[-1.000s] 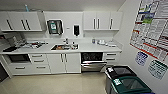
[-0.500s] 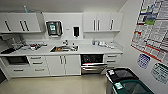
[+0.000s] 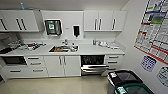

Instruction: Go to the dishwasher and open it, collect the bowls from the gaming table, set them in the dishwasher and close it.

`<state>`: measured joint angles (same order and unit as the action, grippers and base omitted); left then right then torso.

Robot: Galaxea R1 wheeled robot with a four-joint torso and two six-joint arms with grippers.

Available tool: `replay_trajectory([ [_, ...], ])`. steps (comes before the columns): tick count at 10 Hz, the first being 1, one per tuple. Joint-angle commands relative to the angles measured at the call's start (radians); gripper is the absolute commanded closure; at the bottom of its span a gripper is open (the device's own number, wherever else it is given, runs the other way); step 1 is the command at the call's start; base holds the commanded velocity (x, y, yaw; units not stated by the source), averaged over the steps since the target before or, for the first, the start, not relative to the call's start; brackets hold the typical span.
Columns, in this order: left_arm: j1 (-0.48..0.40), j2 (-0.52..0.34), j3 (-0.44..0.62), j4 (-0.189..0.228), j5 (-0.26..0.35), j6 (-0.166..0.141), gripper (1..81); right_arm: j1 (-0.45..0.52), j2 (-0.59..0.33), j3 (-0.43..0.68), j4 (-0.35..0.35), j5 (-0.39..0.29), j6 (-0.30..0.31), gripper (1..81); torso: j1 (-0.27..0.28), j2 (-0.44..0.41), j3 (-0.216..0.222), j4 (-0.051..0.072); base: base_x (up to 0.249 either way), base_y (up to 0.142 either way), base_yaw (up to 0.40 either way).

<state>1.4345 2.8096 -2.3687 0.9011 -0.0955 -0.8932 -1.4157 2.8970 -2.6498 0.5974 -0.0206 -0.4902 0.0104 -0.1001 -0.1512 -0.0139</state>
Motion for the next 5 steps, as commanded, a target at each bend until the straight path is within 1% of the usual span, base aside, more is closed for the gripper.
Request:
replay_trajectory([
  [1, -0.039, -0.021, 0.014, 0.012, 0.014, 0.017, 81.1, 0.039, 0.001, 0.013, -0.002, -0.09, -0.005, 81.1, 0.0, 0.0, 0.0, 0.0, 0.131, 0.0, 0.0],
  [5, -0.038, -0.021, 0.014, 0.01, 0.014, 0.017, 81.1, 0.039, 0.001, 0.013, -0.002, -0.09, -0.005, 81.1, 0.0, 0.0, 0.0, 0.0, 0.126, 0.0, 0.0],
])
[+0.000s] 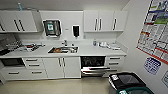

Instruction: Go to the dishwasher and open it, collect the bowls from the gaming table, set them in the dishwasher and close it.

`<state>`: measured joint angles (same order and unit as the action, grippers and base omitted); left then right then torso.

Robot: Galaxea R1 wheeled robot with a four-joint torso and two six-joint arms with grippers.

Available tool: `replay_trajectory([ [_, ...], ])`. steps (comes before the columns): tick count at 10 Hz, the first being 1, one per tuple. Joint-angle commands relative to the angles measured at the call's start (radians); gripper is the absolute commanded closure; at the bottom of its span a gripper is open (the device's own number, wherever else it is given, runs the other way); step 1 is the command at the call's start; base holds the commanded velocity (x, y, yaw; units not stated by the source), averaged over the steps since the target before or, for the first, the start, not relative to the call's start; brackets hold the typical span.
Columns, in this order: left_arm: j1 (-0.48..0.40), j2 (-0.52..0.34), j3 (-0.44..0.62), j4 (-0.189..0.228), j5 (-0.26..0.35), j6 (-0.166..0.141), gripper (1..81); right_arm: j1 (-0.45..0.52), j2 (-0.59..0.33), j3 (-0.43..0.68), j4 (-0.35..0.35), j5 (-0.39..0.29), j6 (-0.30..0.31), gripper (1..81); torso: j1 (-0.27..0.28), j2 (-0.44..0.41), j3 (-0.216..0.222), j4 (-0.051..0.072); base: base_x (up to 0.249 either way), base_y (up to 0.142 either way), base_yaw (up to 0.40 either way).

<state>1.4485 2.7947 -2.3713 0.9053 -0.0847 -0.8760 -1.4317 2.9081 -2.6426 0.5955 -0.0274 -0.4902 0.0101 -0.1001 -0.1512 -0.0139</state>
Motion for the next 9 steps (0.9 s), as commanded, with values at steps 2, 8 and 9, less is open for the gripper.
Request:
replay_trajectory([
  [2, -0.053, -0.006, 0.017, 0.006, 0.003, 0.0, 81.1, 0.055, -0.01, 0.006, -0.002, -0.083, -0.007, 81.1, 0.0, 0.0, 0.0, 0.0, 0.124, 0.0, 0.0],
  [8, -0.053, -0.009, 0.017, 0.006, -0.013, -0.001, 81.1, 0.056, -0.01, 0.006, -0.002, -0.083, -0.007, 81.1, 0.0, 0.0, 0.0, 0.0, 0.114, 0.062, 0.0],
  [9, -0.053, -0.01, 0.017, 0.006, -0.013, -0.001, 81.1, 0.055, -0.01, 0.006, -0.002, -0.083, -0.005, 81.1, 0.0, 0.0, 0.0, 0.0, 0.113, 0.062, 0.0],
])
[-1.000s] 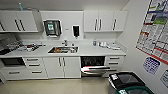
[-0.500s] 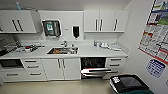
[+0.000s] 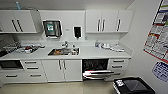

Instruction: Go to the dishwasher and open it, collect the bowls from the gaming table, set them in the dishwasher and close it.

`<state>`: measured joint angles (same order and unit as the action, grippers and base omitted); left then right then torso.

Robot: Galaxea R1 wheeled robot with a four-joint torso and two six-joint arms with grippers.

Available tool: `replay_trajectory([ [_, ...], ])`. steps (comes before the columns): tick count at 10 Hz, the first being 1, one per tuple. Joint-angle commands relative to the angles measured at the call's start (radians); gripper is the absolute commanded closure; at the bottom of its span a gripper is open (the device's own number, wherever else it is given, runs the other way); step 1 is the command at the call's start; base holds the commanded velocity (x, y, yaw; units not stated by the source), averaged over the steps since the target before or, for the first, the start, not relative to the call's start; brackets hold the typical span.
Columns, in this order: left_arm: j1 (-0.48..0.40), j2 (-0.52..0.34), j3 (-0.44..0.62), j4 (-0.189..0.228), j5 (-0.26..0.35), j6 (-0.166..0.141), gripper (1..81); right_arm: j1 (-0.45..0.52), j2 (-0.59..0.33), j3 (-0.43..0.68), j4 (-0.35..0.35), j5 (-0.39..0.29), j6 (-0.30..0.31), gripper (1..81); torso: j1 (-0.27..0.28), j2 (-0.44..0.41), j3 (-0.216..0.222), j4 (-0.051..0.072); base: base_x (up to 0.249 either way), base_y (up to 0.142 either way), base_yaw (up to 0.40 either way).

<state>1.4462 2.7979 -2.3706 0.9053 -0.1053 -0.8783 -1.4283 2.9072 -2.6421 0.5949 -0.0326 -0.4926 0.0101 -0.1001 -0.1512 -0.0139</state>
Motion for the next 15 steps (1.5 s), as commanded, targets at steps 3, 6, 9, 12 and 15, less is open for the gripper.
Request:
replay_trajectory([
  [3, -0.051, -0.012, 0.016, 0.006, 0.007, 0.002, 81.1, 0.051, -0.01, 0.005, -0.001, -0.078, -0.003, 81.1, 0.0, 0.0, 0.0, 0.0, 0.113, 0.062, 0.0],
  [6, -0.049, -0.013, 0.016, 0.004, 0.006, 0.001, 81.1, 0.051, -0.009, 0.005, -0.001, -0.078, -0.004, 81.1, 0.0, 0.0, 0.0, 0.0, 0.132, 0.0, 0.0],
  [9, -0.051, -0.013, 0.016, 0.004, 0.006, 0.001, 81.1, 0.05, -0.009, 0.005, -0.001, -0.078, -0.004, 81.1, -0.001, 0.0, 0.0, 0.0, 0.134, 0.0, 0.0],
  [12, -0.051, -0.013, 0.016, 0.006, 0.006, 0.001, 81.1, 0.051, -0.009, 0.005, 0.0, -0.078, -0.009, 81.1, -0.001, 0.0, 0.0, 0.0, 0.135, 0.0, 0.0],
  [15, -0.051, -0.015, 0.016, 0.004, 0.006, 0.001, 81.1, 0.053, -0.009, 0.005, -0.001, -0.078, -0.009, 81.1, -0.001, 0.0, 0.0, 0.0, 0.135, 0.0, 0.0],
])
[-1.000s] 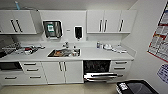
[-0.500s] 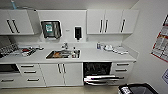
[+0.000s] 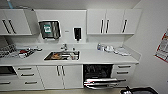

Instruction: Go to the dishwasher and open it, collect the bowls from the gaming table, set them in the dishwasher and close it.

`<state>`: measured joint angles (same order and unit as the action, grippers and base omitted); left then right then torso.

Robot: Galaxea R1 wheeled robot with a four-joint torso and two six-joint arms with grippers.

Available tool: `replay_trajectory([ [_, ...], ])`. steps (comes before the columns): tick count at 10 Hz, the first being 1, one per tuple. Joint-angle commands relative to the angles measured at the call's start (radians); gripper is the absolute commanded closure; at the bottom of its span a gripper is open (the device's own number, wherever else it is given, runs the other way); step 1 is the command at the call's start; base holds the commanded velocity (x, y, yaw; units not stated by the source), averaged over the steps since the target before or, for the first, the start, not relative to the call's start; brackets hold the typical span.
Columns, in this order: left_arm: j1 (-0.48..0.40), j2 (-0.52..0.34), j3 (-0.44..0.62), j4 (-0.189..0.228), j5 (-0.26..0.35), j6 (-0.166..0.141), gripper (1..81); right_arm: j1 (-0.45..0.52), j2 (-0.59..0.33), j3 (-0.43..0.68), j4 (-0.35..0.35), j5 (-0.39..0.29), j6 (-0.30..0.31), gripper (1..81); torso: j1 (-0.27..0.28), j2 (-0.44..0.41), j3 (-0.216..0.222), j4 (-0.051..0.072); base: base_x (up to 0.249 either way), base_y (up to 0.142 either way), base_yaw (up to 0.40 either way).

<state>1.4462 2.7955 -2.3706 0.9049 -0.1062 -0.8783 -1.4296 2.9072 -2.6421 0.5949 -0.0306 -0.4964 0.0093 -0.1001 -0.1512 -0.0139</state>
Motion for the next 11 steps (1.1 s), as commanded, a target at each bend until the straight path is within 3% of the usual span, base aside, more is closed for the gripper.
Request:
replay_trajectory([
  [1, -0.049, -0.013, 0.016, 0.005, 0.006, 0.001, 81.1, 0.054, -0.009, 0.005, -0.001, -0.08, -0.007, 81.1, 0.0, 0.0, 0.0, 0.0, 0.135, 0.0, 0.0],
  [11, -0.049, -0.019, 0.014, 0.0, -0.007, -0.002, 81.1, 0.053, -0.006, 0.005, -0.012, -0.08, -0.013, 81.1, -0.003, -0.001, 0.0, 0.0, 0.135, 0.0, 0.0],
])
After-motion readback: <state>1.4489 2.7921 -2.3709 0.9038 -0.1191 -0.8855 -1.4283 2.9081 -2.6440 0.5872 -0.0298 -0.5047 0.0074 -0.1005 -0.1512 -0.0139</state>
